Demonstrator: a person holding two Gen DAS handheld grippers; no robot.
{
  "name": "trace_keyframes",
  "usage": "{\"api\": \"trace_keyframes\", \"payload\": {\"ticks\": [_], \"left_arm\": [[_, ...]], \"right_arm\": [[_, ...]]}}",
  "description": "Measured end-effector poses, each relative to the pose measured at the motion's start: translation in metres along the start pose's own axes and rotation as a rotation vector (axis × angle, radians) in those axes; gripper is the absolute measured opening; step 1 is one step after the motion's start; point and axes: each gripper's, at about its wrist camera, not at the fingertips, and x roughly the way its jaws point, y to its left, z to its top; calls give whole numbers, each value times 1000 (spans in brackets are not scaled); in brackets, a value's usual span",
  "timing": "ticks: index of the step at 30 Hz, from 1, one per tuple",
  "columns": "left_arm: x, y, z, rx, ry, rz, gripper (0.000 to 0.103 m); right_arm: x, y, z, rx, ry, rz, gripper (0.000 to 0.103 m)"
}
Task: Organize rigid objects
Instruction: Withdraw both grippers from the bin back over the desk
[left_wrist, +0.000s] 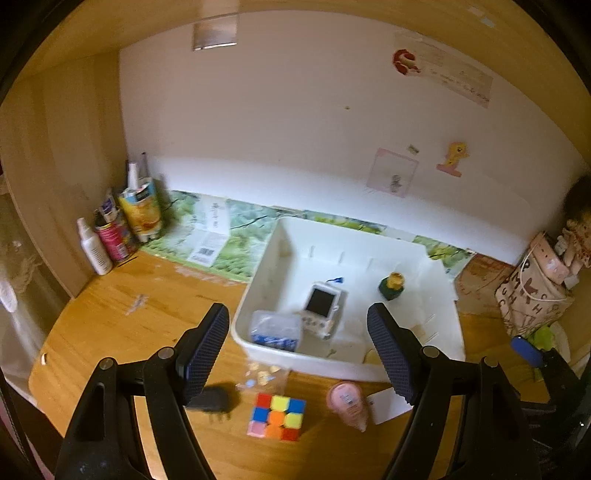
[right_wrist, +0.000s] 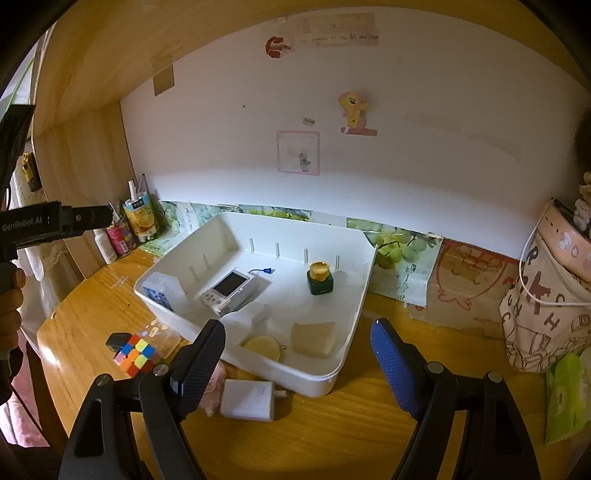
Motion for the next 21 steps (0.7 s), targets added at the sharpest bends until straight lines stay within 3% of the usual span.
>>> {"api": "trace_keyframes", "payload": {"ticks": [8,13,21], "left_arm": [[-10,27,-13,8,36,10,80],[-13,40,-19,20,70,-23,80],[-17,60,-22,75,98,-34,80]], "right_arm": [[-7,25,-10,-1,42,14,82],[-7,41,-14,8,72,10,82],[-3,61,-25,93,125,26,82]]}}
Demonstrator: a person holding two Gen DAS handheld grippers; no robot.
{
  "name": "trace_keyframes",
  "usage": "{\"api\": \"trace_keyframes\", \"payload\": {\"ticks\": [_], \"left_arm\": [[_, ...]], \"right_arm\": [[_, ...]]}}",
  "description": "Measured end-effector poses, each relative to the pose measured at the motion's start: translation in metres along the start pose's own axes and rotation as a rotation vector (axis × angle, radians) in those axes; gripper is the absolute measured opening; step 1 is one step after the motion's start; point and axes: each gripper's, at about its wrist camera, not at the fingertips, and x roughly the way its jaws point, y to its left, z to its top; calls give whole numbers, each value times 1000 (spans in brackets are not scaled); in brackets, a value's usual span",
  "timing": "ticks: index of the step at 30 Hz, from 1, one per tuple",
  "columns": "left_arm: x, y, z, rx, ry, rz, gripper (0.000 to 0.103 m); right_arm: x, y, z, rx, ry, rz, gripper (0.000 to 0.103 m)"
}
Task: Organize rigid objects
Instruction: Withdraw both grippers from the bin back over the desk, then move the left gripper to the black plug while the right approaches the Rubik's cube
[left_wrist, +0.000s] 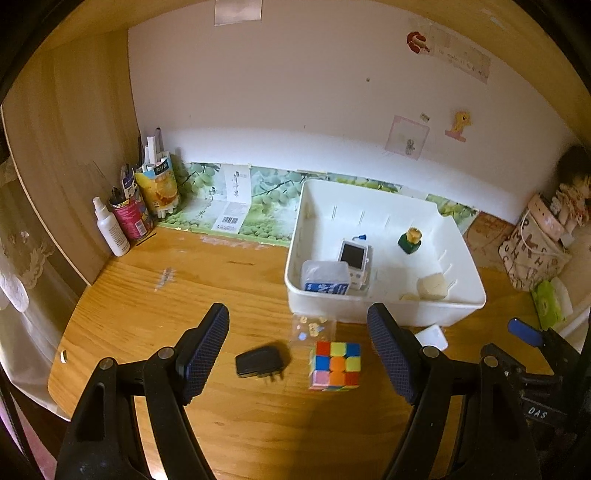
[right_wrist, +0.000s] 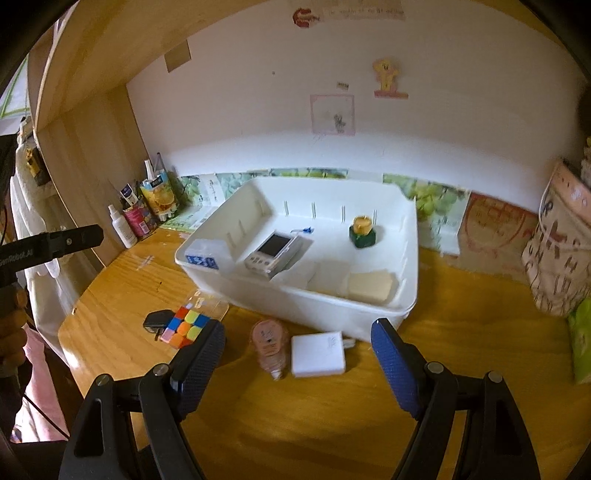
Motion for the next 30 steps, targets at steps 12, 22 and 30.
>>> {"api": "trace_keyframes", "payload": {"ticks": [12,22,30], "left_arm": [[11,28,11,102,55,-52,80],[32,45,15,173,124,-91,80],[54,62,10,237,197,-126,80]], "right_arm": [[11,23,-12,198,55,16,82],[20,41,-21,361,92,46,82],[35,57,-28,456,125,44,82]]}}
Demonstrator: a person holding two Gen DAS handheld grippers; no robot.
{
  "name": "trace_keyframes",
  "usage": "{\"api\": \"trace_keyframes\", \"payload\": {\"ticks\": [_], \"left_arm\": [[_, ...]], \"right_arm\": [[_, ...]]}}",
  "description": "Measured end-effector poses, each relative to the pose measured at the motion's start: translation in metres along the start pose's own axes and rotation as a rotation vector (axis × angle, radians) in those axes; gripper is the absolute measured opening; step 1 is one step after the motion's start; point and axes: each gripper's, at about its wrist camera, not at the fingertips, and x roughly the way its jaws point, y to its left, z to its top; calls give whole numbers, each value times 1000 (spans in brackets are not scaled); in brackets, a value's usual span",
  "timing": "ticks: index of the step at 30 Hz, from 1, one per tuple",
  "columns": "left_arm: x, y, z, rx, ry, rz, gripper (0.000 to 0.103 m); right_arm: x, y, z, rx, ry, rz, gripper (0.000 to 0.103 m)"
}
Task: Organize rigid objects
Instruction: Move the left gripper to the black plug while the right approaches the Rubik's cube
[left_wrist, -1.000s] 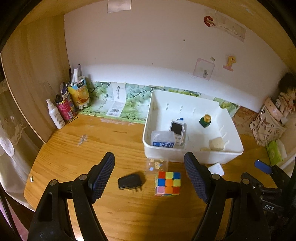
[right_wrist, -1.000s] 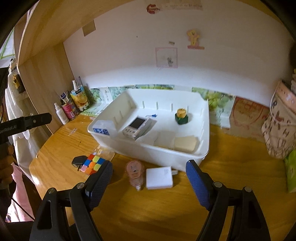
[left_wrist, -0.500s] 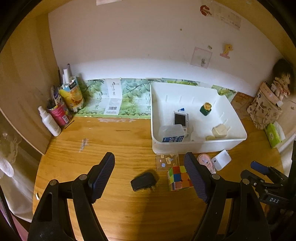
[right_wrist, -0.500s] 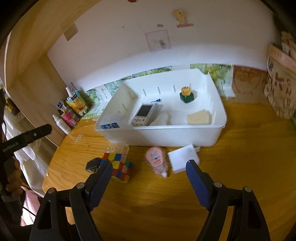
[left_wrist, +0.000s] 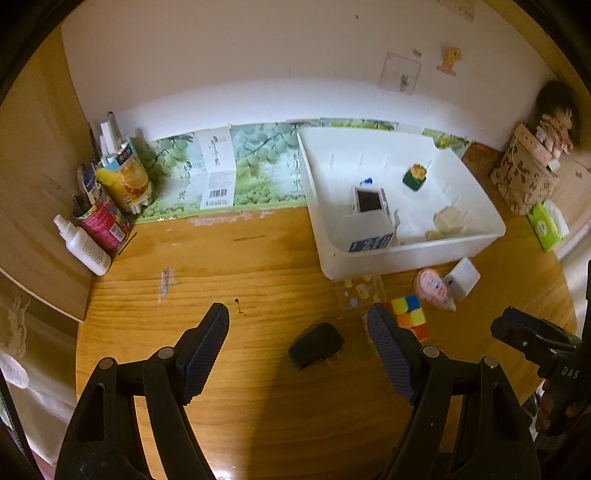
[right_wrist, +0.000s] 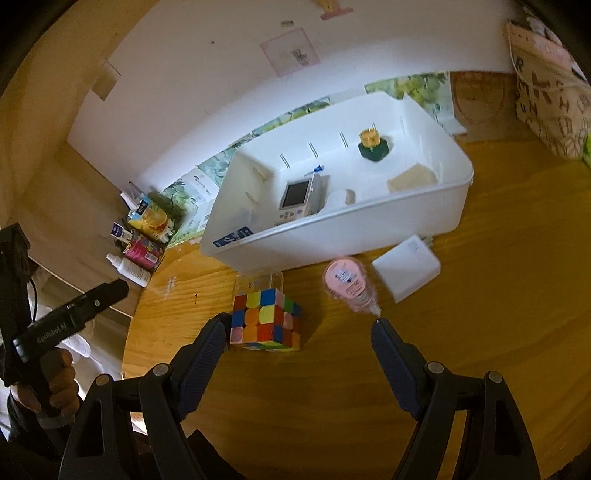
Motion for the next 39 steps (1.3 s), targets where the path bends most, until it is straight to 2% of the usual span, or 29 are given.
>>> {"api": "trace_keyframes", "payload": {"ticks": [11,17,30,39], "left_arm": [[37,10,-12,164,114,-11,80],[56,13,-13,214,149,-24,80],[87,4,-13,282,240,-83,80],[108,1,-10,280,292,-91,80]], "right_arm": [[39,27,-11,38,51,-10,82],[61,36,-14,29,88,-43,82],[87,45,-10,-35,142,-115,82],[106,53,-5,-105,198,-122,82]]}}
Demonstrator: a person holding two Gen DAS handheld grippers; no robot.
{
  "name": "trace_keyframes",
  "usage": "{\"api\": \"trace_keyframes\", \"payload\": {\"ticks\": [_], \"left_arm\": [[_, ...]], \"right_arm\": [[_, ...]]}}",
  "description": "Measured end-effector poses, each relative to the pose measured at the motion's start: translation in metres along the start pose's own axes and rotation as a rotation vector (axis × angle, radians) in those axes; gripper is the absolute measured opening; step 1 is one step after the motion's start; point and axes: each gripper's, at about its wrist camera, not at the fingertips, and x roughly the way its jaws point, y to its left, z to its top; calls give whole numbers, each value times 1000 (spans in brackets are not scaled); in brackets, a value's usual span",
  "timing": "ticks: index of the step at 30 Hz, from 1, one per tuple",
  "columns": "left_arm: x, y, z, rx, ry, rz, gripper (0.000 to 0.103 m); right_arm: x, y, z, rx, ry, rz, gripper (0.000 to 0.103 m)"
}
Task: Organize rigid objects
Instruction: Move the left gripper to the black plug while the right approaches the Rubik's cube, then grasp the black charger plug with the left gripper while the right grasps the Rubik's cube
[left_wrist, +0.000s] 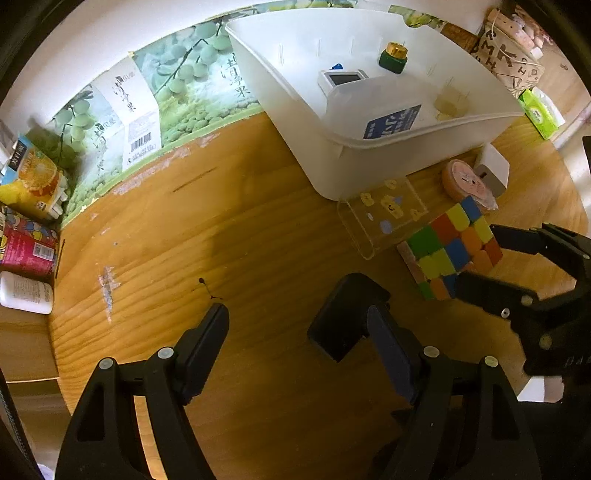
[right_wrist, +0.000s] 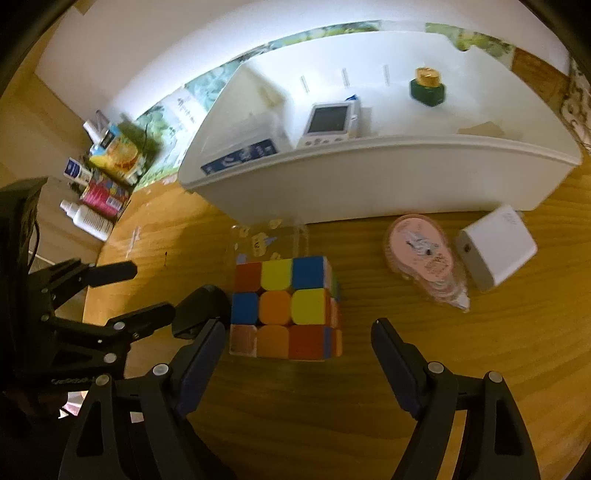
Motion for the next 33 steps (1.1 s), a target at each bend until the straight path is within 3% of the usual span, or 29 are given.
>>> {"api": "trace_keyframes", "payload": {"ticks": [18,25,33], "left_arm": [[21,-5,4,8,61,-31,80],[30,-8,12,-15,76,-77,80],[41,-11,17,-36,108,-112,80]], "right_arm": [[18,14,3,-66,70,-25,82],[21,13,1,-54,81,-42,67],[18,11,-2,-64,76,-48,65]]}}
